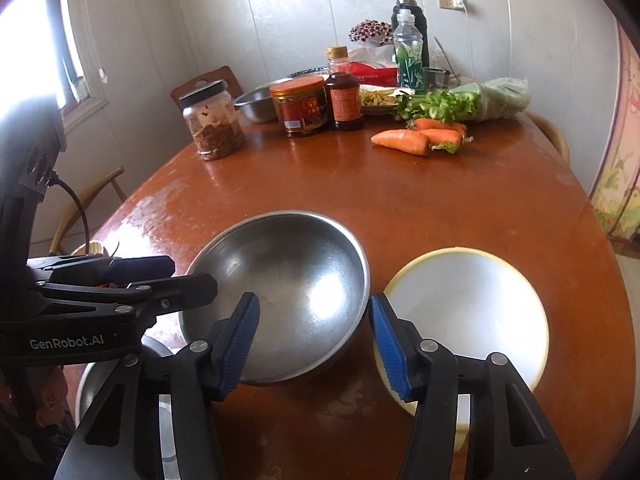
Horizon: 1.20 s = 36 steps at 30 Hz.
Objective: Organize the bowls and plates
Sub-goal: 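Release the basin and move the left gripper to the smaller steel bowl, then grasp the steel bowl rim with the left gripper and lower it into the basin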
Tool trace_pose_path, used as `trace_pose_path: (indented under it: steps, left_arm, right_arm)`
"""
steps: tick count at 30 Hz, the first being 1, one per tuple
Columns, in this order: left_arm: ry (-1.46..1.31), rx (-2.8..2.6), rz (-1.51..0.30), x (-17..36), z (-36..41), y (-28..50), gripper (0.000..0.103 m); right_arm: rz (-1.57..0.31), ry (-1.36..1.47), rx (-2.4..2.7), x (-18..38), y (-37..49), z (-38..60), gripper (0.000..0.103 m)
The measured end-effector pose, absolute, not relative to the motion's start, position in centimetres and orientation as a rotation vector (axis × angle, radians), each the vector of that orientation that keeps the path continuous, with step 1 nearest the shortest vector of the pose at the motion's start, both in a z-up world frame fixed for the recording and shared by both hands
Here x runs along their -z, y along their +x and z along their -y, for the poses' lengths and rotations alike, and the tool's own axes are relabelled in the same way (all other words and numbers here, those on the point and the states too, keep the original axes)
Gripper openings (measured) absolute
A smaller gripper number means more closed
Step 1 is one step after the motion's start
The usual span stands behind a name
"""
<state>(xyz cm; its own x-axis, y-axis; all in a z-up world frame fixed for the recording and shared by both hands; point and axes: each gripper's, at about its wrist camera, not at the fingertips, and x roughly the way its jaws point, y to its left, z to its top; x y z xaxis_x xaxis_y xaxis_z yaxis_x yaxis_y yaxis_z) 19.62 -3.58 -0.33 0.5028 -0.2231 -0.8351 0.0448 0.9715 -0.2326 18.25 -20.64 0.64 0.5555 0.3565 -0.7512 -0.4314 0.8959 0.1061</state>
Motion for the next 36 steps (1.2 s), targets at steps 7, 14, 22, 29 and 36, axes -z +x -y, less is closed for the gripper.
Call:
trace_pose_path:
  steps: [7,14,22,29,36]
  left_arm:
    - [-0.219,0.219,-1.054,1.0,3.8,20.0,0.043]
    - [-0.214,0.21,-1.045,0.7,3.6,19.6,0.04]
    - [-0.201,0.176,-0.993,-1.4,3.0,18.1,0.04]
    - [-0.198,0.157,-0.945,-3.3,2.2,15.9,0.04]
    - [-0.186,0.144,-0.913,-4.6,1.8,13.4,0.04]
  right_arm:
    - [-0.859,-0.115,-0.479,-0.6,18.3,20.0,0.054]
    - [-0.863,-0.115,-0.494,-0.6,17.9,19.5,0.05]
    - [-0.807,-0.124,-0.521,-2.8,16.5,18.6,0.05]
    - [-0.766,-0.134,-0.545,-4.5,14.8,17.8,0.05]
    - [-0.733,-0.142,-0.56,-5.8,12.7,17.2,0.05]
